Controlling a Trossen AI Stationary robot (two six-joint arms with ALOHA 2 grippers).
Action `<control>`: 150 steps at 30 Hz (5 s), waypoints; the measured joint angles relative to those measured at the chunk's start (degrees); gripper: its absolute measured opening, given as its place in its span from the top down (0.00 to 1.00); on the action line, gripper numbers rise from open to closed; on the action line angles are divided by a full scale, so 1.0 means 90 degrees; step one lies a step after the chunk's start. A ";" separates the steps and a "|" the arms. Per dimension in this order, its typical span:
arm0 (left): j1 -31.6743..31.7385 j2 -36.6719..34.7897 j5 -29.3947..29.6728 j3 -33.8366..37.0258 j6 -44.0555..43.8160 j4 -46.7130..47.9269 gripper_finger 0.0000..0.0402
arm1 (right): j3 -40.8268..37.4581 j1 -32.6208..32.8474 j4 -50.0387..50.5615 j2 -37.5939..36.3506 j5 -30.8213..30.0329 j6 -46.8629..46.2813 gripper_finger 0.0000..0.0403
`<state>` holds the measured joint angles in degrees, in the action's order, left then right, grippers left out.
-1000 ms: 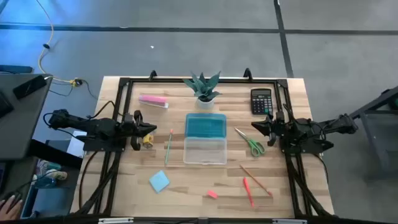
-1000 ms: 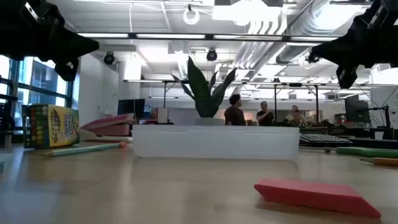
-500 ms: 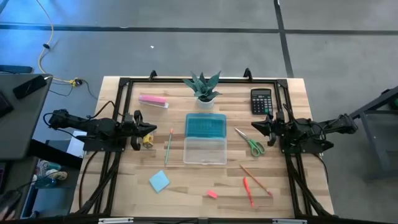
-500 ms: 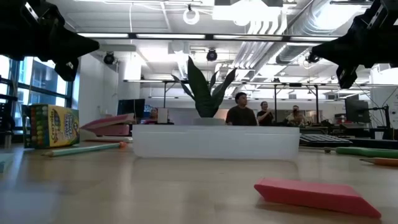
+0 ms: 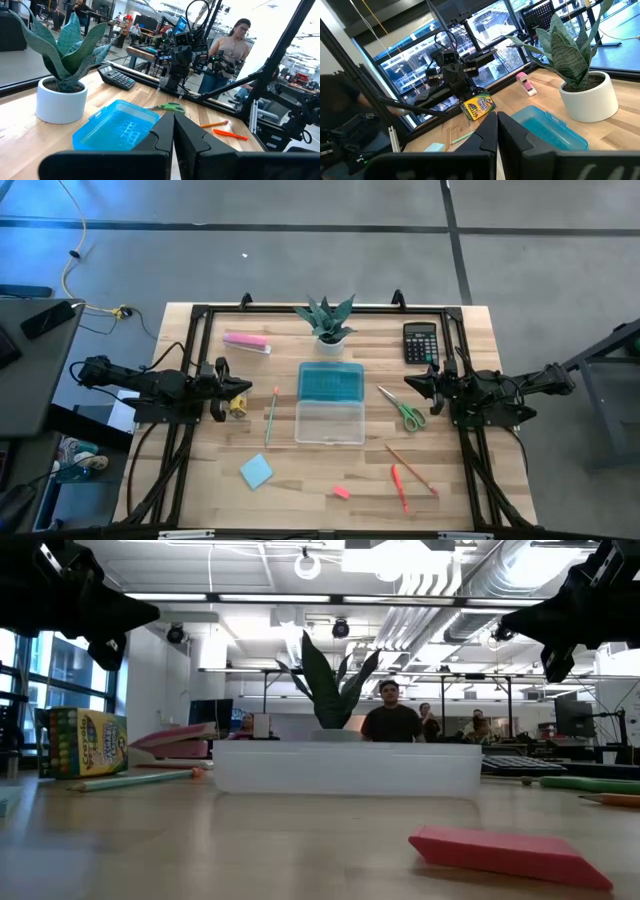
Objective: Pack school essentials
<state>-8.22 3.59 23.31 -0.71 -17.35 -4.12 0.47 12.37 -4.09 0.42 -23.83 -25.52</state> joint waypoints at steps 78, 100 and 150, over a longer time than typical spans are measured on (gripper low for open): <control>-0.0001 0.0000 0.0151 0.0000 -0.1058 -0.0004 1.00 | 0.0113 0.0000 -0.0089 0.0006 -0.0131 -0.0996 1.00; 0.0000 -0.0001 0.0161 0.0002 -0.1054 -0.0004 1.00 | 0.4419 0.0006 0.5473 0.3215 0.1489 -0.3014 1.00; 0.0001 -0.0001 0.0173 0.0001 -0.1074 -0.0002 1.00 | 0.5254 0.4683 0.5527 0.8637 0.2932 -0.8740 0.56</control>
<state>-8.22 3.58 24.86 -0.70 -27.02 -4.14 47.76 54.52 45.65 78.15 2.55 -104.18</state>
